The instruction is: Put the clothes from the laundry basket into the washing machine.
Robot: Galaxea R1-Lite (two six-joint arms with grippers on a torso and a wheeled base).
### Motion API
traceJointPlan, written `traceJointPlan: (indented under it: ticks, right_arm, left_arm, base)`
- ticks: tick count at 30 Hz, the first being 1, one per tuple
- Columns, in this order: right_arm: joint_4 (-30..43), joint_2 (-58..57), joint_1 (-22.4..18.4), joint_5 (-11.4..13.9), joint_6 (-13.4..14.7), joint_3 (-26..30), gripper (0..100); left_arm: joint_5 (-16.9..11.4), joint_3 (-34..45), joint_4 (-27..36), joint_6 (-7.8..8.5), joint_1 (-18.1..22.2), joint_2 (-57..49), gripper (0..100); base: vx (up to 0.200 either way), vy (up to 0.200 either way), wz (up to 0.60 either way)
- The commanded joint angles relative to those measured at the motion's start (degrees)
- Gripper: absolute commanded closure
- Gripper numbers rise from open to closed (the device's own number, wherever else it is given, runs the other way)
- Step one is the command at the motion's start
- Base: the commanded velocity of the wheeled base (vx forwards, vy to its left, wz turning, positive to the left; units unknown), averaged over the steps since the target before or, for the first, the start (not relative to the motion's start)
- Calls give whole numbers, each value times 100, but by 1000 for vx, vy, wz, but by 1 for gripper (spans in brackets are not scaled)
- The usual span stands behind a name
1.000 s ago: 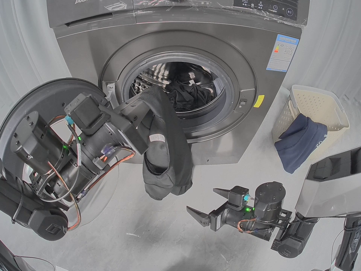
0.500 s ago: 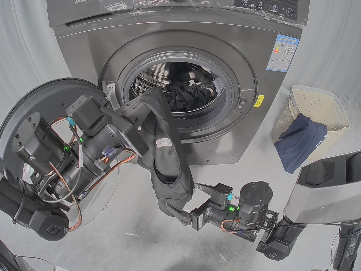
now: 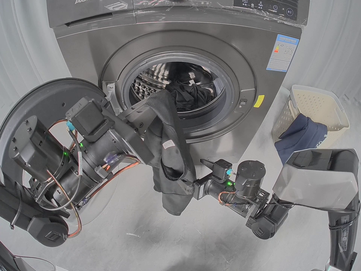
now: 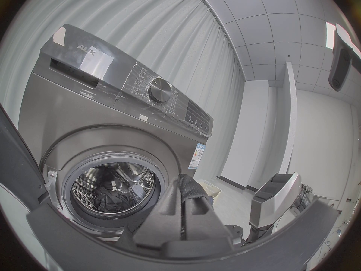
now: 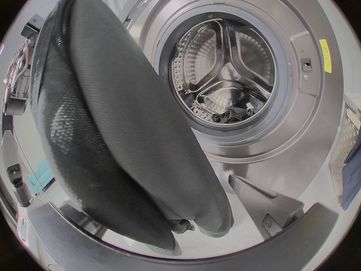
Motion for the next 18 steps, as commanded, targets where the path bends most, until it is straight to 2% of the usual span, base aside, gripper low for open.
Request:
traceJointPlan:
  ticks: [1, 5, 10, 18]
  right_arm:
    - [-15, 158, -101, 19, 0, -103, 0]
    - [12, 255, -92, 28, -9, -296, 0]
    - [161, 562, -136, 46, -97, -1113, 0]
    - [231, 1081, -180, 63, -123, -1922, 0]
  left_arm:
    - [0, 19, -2, -3, -35, -48, 100]
    - [0, 27, -2, -3, -44, -48, 100]
    - [0, 36, -2, -3, -158, -57, 100]
    - [-8, 36, -2, -12, -202, -145, 100]
  base:
    - [0, 0, 0]
    - [0, 0, 0]
    - [0, 0, 0]
    - [0, 0, 0]
